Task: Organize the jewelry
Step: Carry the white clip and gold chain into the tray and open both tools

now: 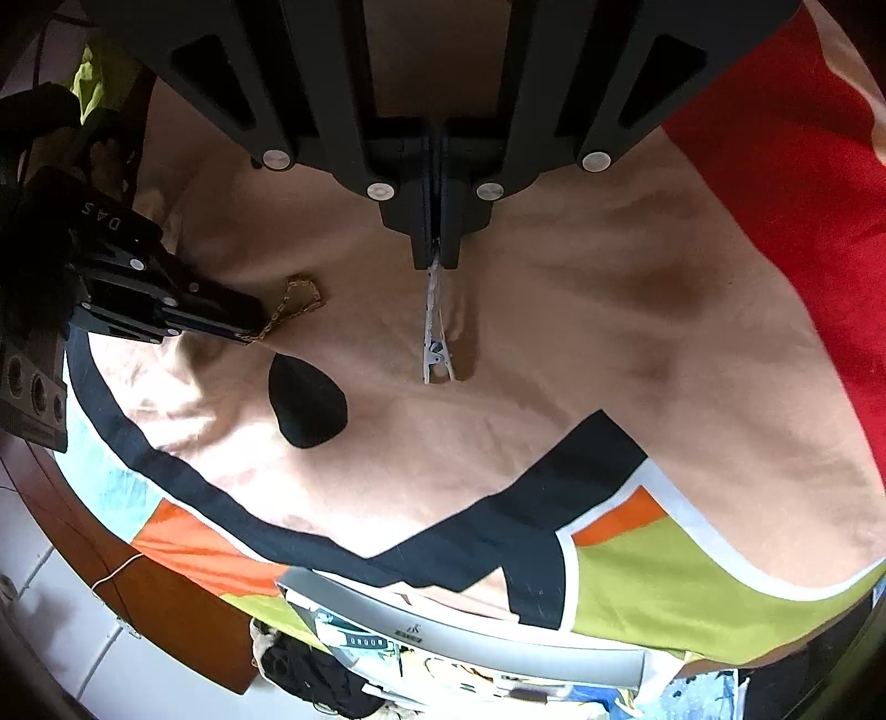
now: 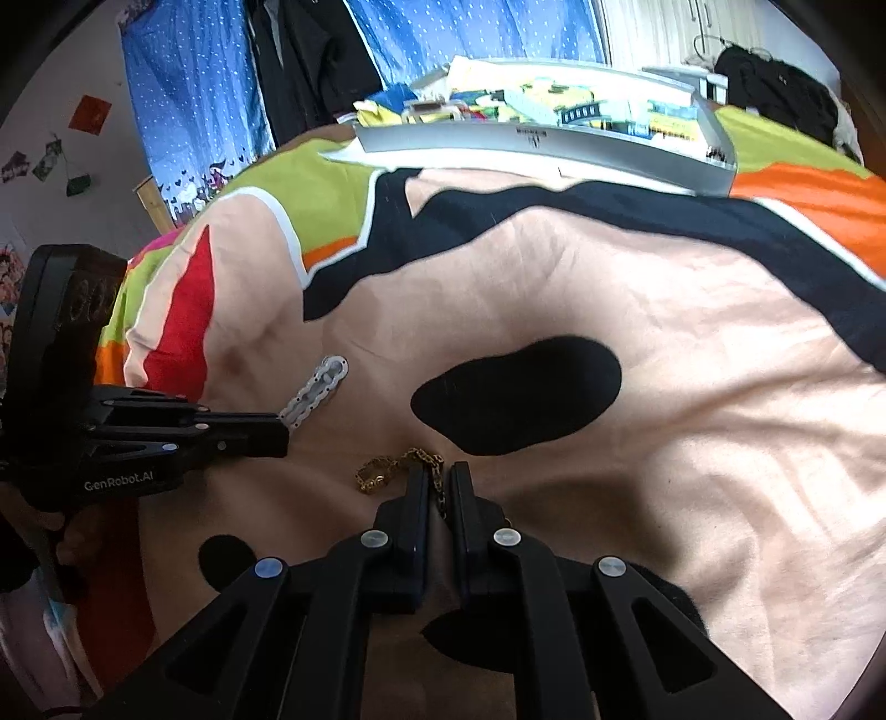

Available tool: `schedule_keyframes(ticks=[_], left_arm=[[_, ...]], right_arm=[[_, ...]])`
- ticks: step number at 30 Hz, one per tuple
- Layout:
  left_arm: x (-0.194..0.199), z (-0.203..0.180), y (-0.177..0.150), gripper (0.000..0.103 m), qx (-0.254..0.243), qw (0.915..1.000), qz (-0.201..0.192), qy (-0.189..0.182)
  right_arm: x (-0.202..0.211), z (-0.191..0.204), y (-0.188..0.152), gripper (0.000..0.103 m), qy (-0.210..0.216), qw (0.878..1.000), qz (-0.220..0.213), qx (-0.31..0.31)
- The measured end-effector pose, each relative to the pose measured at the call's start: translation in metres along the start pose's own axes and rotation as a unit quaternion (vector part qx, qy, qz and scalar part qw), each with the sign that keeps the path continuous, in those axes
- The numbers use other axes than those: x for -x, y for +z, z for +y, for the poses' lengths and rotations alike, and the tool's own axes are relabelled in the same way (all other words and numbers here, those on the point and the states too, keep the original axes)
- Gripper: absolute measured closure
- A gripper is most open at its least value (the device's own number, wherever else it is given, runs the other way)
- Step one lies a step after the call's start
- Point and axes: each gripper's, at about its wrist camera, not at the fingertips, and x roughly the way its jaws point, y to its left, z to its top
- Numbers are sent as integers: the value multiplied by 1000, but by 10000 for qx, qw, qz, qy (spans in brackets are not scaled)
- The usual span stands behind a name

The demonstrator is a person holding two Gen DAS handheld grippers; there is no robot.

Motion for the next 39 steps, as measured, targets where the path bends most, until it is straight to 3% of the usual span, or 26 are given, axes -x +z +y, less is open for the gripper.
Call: schedule_keyframes(ticks=[10,17,28,39], left_arm=[[15,-7,-8,103,-4,9999,-129,-62],[36,-15,-11,103,140,9985,-516,123],[53,-13,-3,103,358,9964,-752,141],[69,-10,19,103,458,9929,-1079,180]], right_arm=[[14,12,-5,96,-58,9998,-129,163],[32,25,1,98,-276,9976,-437,466],[48,26,12,99,-203,9961,-777,364],[63,26,44,100,-168,9916,-1184,483]])
